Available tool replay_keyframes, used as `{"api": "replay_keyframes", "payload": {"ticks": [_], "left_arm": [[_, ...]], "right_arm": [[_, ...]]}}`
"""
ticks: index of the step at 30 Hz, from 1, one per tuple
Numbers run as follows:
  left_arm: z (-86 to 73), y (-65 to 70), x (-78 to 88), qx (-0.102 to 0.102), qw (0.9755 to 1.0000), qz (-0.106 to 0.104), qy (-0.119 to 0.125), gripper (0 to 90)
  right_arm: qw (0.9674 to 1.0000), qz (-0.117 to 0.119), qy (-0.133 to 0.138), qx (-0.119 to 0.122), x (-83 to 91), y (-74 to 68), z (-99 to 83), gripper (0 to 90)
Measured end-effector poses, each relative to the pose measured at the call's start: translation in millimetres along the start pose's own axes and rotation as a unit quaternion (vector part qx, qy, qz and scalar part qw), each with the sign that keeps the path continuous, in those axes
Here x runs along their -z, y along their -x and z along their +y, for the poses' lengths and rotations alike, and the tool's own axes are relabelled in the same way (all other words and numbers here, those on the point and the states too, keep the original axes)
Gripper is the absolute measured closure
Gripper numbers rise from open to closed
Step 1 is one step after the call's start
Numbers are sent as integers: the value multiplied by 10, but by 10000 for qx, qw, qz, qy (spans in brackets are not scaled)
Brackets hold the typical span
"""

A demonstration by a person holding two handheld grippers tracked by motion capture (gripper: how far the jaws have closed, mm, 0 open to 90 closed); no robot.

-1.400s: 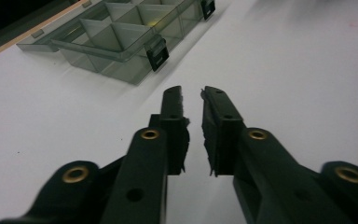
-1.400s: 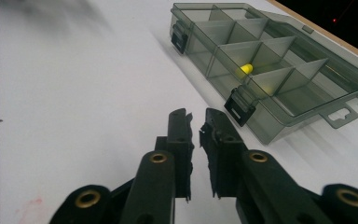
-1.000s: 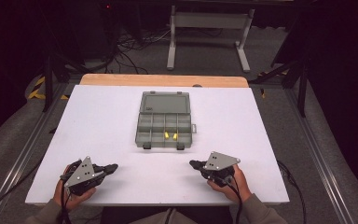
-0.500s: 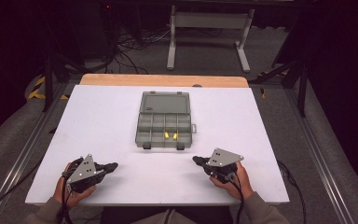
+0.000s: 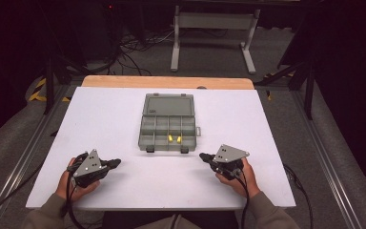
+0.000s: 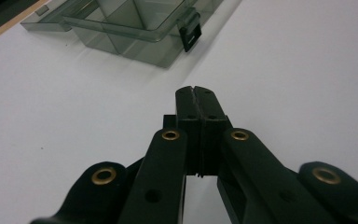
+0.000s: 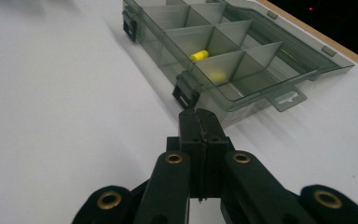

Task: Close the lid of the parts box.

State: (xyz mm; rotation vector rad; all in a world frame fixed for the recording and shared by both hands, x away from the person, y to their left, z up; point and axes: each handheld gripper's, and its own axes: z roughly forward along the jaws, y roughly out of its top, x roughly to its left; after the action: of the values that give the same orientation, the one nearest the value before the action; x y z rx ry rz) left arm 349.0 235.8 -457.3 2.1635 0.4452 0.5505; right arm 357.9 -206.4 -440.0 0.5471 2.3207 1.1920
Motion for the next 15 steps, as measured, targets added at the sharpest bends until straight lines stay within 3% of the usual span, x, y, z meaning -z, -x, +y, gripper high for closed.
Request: {"api": "replay_keyframes", "payload": {"ticks": [9,15], "left_arm": [[133,-304,-114,-35,9998,176,-60,899],[280,-527,-235,-51,9996,238,-139,899]], "right_arm": [[9995,-225,-156,-179,-51,284,7,900],[9983,-387,-283,-332,-154,575,130,900]]}}
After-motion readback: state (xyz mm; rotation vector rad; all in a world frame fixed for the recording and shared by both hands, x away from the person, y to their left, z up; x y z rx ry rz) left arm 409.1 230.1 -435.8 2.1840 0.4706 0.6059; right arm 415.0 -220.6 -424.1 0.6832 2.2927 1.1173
